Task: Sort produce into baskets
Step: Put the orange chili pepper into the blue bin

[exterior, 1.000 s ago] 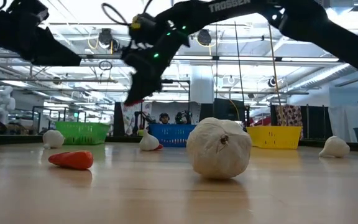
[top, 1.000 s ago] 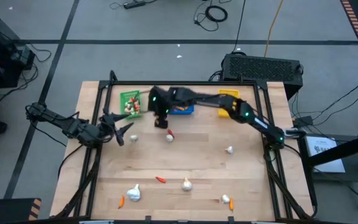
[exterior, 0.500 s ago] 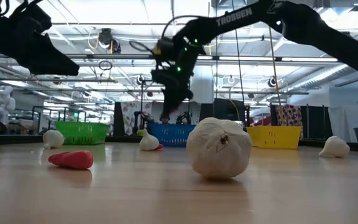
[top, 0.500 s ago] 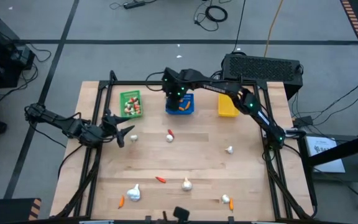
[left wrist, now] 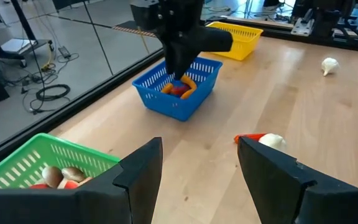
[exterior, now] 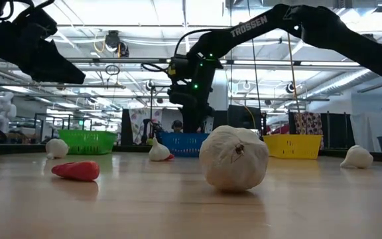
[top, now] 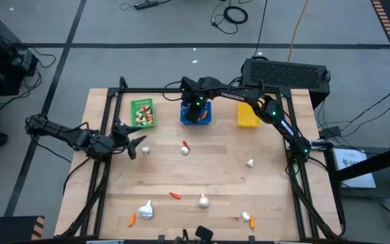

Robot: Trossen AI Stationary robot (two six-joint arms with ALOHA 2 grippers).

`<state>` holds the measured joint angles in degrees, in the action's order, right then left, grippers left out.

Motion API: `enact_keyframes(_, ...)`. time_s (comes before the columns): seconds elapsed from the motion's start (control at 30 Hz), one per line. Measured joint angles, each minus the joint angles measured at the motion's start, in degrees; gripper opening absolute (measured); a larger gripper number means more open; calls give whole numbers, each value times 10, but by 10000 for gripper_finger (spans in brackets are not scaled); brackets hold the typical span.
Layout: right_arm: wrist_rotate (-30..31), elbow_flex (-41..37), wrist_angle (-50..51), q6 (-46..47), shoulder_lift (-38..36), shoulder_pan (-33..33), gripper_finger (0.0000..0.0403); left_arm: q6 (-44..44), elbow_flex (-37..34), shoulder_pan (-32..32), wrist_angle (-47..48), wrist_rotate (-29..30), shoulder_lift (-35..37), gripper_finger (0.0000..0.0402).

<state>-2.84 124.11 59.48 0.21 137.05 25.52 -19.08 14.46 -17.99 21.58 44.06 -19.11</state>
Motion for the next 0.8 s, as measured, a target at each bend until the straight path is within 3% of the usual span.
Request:
enact_keyframes(0.2, -1, 0, 14, 2, -4, -2, 140, 12, 0, 12, 0, -21, 0, 217)
enact_keyframes(0.47, 2, 0, 20, 11, -49, -19, 145, 15, 0, 20, 0, -23, 0, 217)
enact_keyframes(0.8, -3, 1, 0, 12, -89, -176, 144, 19, 0, 20, 0, -27, 0, 217)
